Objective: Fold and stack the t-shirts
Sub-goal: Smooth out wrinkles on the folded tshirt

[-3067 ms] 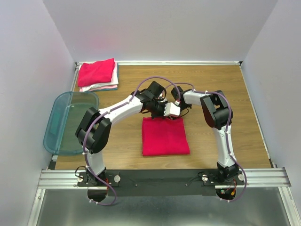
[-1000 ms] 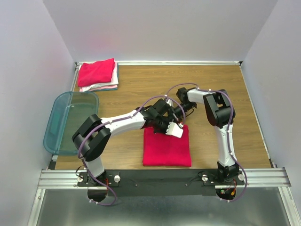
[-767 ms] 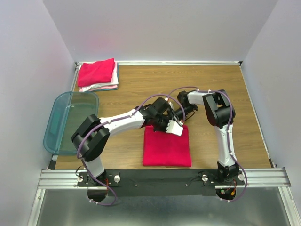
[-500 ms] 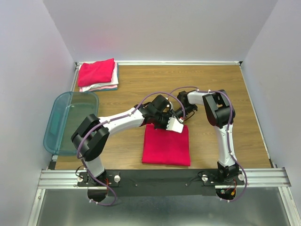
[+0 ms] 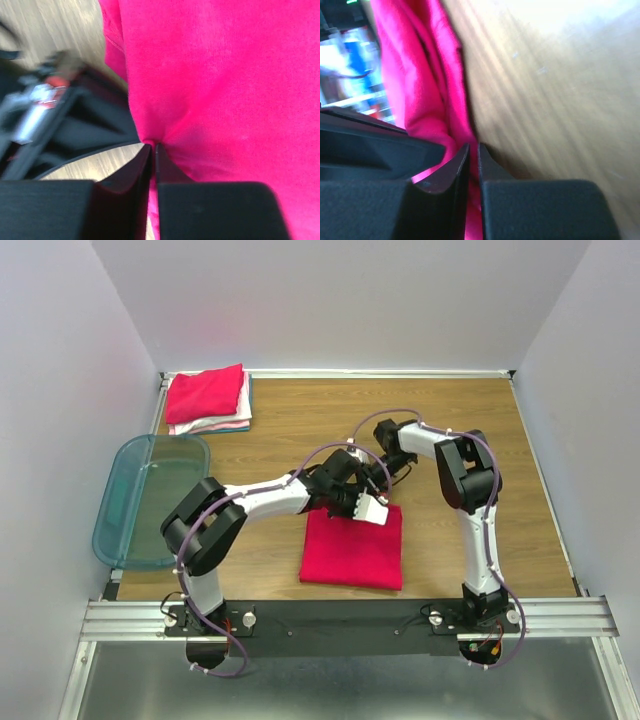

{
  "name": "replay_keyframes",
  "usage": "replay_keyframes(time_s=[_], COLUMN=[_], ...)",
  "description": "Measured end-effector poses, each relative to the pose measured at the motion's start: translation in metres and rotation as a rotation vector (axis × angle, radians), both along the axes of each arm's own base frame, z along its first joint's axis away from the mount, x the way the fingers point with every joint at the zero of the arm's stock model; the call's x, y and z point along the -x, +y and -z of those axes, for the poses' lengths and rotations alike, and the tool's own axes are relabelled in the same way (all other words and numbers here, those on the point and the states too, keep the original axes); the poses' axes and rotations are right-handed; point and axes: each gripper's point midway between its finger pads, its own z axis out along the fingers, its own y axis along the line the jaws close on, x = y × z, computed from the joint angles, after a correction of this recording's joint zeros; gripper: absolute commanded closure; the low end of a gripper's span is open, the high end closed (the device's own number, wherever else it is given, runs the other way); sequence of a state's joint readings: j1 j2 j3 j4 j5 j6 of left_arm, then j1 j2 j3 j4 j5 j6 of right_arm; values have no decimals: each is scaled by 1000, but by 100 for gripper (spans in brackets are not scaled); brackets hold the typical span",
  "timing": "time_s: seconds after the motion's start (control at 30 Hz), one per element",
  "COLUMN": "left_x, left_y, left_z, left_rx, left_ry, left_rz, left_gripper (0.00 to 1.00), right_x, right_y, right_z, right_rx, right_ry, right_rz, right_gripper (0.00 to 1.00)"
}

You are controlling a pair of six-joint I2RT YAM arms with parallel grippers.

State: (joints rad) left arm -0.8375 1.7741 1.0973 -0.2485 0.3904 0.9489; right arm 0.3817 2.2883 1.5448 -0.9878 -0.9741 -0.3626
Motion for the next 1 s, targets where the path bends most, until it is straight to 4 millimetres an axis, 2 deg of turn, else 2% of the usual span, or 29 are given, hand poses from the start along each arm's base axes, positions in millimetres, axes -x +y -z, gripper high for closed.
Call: replay_keyframes(time_s=[0.13, 0.2, 0.27, 0.33, 0.43, 0.53, 0.6, 0.67, 0.73, 0.87, 1.0], left_x=[-2, -2, -1, -5, -23, -41, -48, -49, -45, -34, -26], left_y=[-1, 1, 4, 5, 15, 35, 51, 65, 67, 64, 66], left_z=[1, -2, -9, -28, -67, -85, -84, -74, -67, -47, -25], left_rx=[2, 6, 8, 43, 126, 178, 187, 179, 174, 163, 131], left_ry=[-4, 6, 28, 56, 94, 139, 189, 260, 316, 434, 509], left_rz=[-1, -5, -7, -19, -74, -144, -197, -251, -269, -290, -314], left_gripper=[66, 64, 60, 58, 58, 58, 57, 57, 55, 54, 54], right_x=[-34, -46, -62, -76, -88, -94, -88, -76, -59, -31, -17], right_y=[-6, -9, -15, -23, -41, -59, -68, -71, -72, -77, -81], right_z=[-6, -10, -17, -26, -41, -65, -82, -95, -98, -80, -68], right_rx=[94, 125, 165, 198, 223, 224, 219, 212, 211, 233, 248], right_ry=[-167, -232, -305, -356, -401, -449, -472, -479, -465, -388, -338], right_rz=[-6, -5, 7, 31, 74, 107, 118, 107, 87, 55, 45], right_gripper=[58, 50, 49, 50, 55, 58, 59, 59, 59, 58, 58])
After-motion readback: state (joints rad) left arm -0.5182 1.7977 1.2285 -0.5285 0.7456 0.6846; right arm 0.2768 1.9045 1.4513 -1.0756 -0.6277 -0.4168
